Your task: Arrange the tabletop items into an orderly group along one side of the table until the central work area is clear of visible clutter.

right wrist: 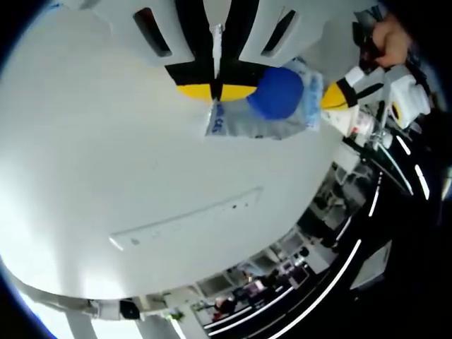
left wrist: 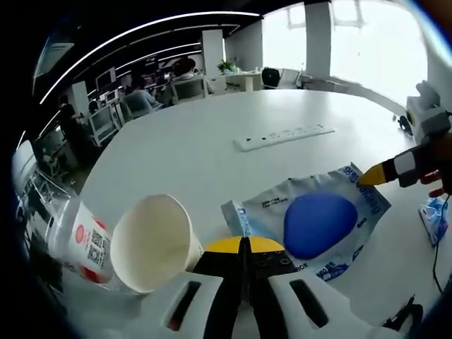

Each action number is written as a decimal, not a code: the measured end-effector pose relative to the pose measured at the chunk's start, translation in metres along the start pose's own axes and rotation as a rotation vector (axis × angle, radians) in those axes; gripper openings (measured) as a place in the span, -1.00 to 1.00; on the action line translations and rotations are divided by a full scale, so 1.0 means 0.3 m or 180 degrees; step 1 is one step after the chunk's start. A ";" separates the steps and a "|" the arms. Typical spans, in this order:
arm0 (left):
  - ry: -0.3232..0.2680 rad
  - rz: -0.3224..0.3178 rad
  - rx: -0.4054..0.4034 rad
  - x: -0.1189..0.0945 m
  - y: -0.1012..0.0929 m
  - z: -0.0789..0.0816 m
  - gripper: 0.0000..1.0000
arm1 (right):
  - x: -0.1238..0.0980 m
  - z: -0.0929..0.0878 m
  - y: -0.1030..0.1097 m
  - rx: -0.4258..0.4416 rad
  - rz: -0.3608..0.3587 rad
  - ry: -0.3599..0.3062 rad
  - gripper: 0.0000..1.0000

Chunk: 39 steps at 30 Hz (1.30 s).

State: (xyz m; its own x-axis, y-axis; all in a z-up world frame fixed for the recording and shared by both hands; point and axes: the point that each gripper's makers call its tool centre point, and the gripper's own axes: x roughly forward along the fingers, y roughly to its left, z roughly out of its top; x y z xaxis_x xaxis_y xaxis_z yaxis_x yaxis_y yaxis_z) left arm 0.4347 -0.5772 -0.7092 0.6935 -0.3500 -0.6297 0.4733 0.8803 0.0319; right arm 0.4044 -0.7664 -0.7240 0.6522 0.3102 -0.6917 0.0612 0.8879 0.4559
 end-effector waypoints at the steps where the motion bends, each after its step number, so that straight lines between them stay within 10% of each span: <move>1: 0.0001 0.0007 0.0007 0.000 0.002 0.000 -1.00 | 0.004 0.000 -0.002 -0.0008 -0.0006 0.0007 -1.00; 39: 0.0160 0.0072 0.0035 0.001 0.009 -0.053 -0.75 | 0.022 0.013 0.002 -0.0015 0.0041 0.0007 -1.00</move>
State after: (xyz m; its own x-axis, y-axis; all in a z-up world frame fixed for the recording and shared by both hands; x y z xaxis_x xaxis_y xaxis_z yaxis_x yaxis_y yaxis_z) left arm 0.4277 -0.5698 -0.7215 0.6761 -0.3132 -0.6669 0.4638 0.8842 0.0549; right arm 0.4117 -0.7649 -0.7262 0.6511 0.3225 -0.6870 0.0491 0.8855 0.4621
